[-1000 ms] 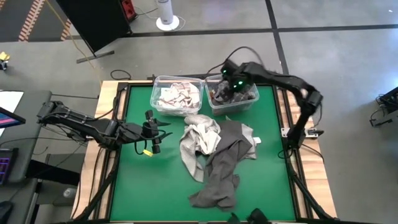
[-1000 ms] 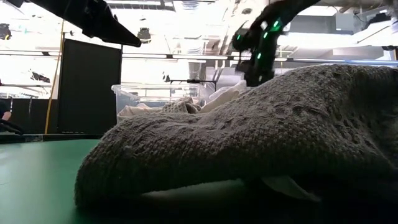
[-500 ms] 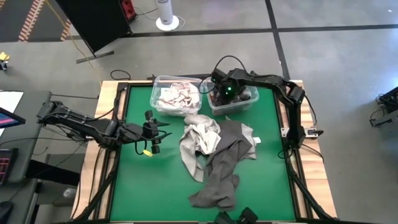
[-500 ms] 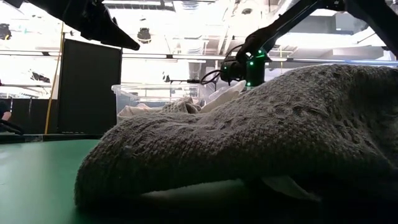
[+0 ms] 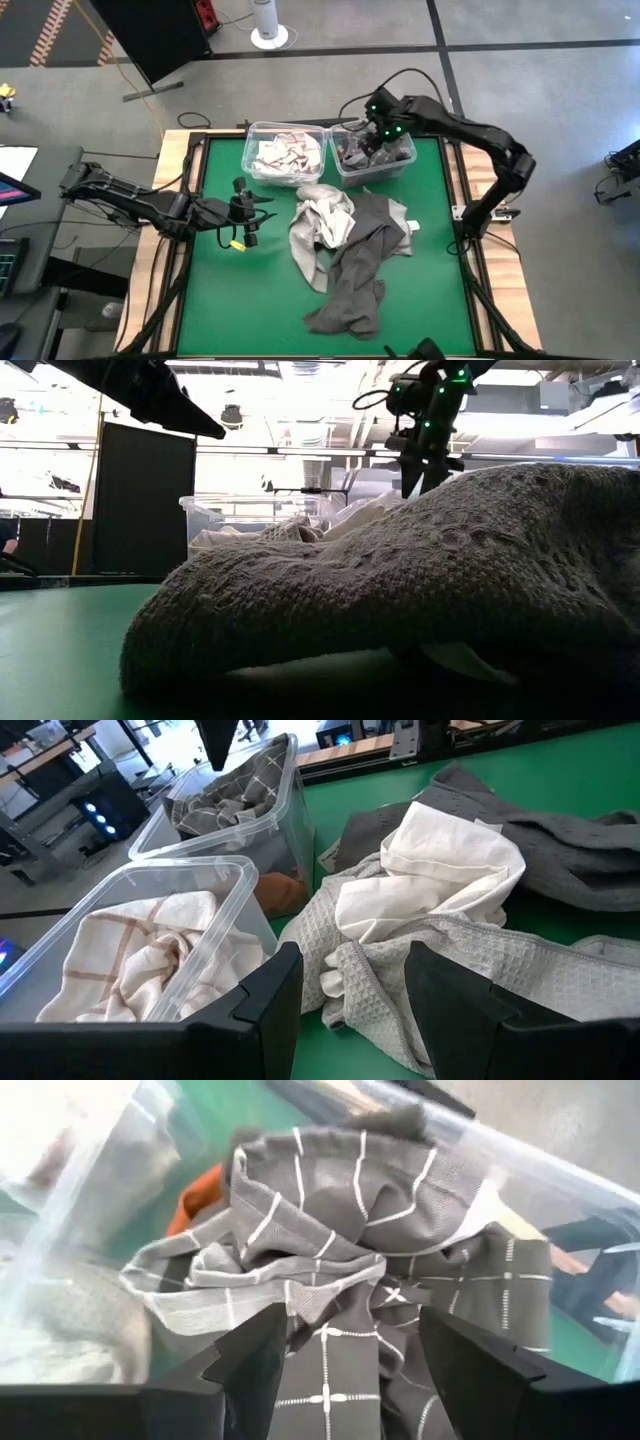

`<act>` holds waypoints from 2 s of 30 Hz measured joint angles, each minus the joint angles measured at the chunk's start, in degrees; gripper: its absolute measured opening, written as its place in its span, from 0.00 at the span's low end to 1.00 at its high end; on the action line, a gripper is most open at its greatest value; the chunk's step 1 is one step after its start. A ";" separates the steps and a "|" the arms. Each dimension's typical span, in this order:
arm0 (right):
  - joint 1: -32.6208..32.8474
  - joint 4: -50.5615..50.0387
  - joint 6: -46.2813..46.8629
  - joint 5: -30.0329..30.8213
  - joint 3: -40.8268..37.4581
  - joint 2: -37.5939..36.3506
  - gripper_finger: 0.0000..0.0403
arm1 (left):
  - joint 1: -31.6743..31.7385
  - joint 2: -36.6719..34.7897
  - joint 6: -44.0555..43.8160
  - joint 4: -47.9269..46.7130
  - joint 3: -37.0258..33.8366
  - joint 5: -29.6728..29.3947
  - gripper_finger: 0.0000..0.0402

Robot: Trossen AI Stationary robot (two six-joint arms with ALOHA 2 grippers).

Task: Sort towels by color in basket
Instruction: Put the black striped microfiber towel into the right transparent bin, then put the white microfiber towel into the left transparent bin

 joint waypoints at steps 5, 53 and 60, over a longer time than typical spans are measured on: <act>0.05 -1.46 0.04 0.24 -0.01 2.34 0.65 | 0.00 0.00 0.00 -0.01 0.00 0.00 0.42; 18.66 -3.93 0.71 6.22 -1.57 -15.63 0.65 | -1.27 -1.49 -3.08 6.47 0.00 5.64 0.42; 26.87 9.40 0.99 15.64 -12.36 -20.68 0.65 | 0.04 7.73 -5.23 16.04 1.61 8.00 0.42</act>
